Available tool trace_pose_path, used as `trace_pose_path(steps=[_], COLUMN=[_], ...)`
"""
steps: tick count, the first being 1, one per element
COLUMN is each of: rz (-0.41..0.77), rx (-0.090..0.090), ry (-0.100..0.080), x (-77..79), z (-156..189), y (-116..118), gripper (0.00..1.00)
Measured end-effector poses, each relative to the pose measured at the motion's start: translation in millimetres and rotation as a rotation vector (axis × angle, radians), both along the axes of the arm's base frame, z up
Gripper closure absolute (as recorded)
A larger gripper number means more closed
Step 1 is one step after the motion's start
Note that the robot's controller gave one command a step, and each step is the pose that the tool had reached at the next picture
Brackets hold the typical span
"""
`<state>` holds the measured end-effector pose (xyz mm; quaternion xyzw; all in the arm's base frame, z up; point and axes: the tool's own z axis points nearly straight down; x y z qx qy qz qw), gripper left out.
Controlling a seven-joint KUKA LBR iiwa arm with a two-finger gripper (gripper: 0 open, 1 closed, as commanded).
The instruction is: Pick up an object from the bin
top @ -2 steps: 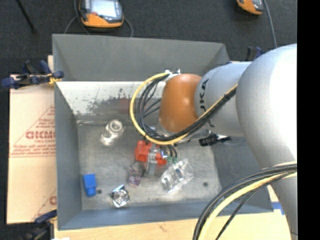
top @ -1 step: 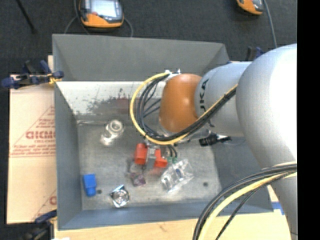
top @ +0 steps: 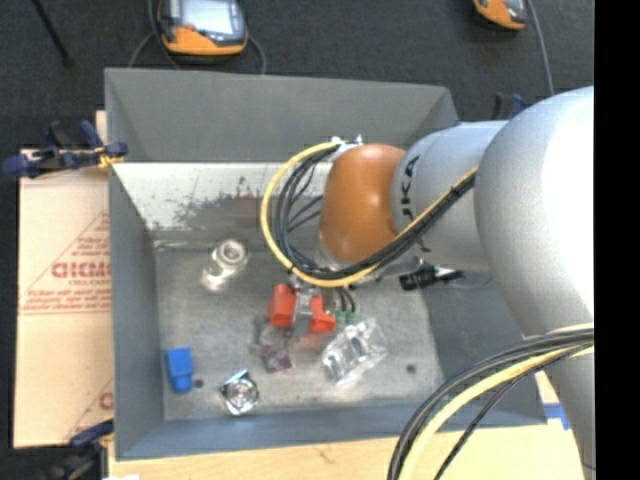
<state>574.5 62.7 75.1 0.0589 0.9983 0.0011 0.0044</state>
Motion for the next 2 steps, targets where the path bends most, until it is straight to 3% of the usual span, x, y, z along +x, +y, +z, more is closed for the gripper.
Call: trace_pose_path(steps=[1, 2], rz=[-0.001, 0.000], rx=[0.000, 0.000], ry=[-0.001, -0.002], x=[2.1, 4.9], z=[18, 81], y=[0, -1], gripper=[1.00, 1.00])
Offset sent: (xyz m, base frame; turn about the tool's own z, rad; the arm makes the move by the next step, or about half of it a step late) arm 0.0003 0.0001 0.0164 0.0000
